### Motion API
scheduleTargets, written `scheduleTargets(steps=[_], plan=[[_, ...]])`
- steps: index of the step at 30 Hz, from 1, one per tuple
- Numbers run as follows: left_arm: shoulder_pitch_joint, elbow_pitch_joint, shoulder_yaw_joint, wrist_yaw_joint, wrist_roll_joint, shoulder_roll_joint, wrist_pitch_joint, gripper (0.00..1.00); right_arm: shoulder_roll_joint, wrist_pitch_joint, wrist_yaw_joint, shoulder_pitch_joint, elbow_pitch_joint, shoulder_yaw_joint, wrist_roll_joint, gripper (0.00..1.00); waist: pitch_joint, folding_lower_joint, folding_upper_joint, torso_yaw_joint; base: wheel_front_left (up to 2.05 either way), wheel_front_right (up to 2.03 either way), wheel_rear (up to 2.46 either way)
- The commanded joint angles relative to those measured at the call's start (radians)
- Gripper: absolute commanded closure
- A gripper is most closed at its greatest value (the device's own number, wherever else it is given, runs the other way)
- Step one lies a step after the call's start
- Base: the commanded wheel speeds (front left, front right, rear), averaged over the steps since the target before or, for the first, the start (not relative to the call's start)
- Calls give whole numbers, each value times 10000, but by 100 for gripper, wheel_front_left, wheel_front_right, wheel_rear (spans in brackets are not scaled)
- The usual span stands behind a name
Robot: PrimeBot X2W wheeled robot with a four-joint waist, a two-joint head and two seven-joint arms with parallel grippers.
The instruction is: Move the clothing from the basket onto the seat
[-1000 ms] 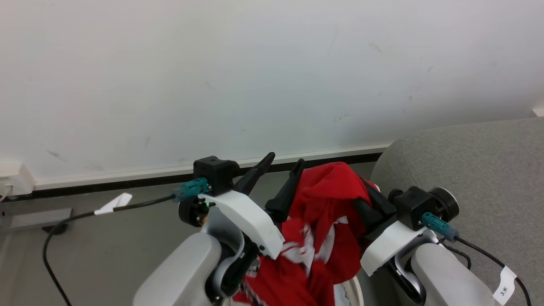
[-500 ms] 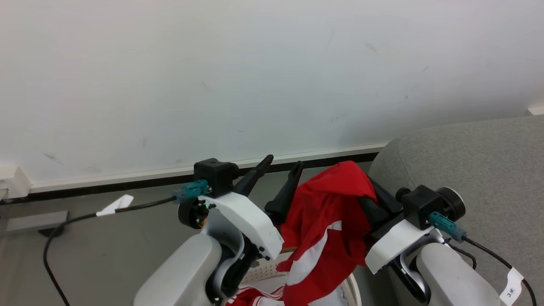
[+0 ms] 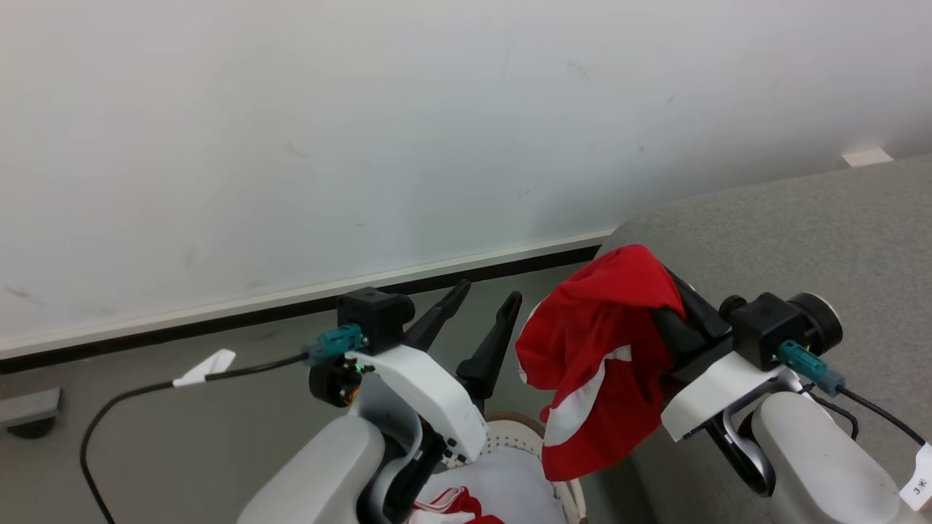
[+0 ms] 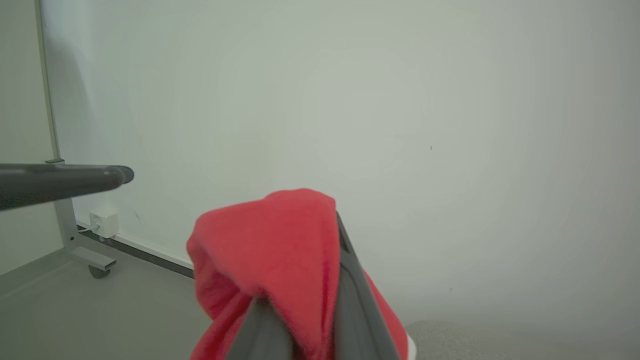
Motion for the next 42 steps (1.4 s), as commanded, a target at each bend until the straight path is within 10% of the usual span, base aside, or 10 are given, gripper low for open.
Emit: scheduleTargets(steps=[1,21,42], plan=[[144,43,-4,10,96,18,-59,0,-126,-35,-21,-145,-87,-57,-1,100,76,-1,0,-335,0,0,0],[203,478,-1074,-449,482,-725,-734,0,-1659,-34,-21,410,-950,-1293,146,100,750,-1,0,-2960,0,0,0],[-1381,1052,-1307,-715,938,-691,-689,0,-1655,344,-21,-1476,-826,-2620,447,100,3085,-1,0,-1770,0,0,0]])
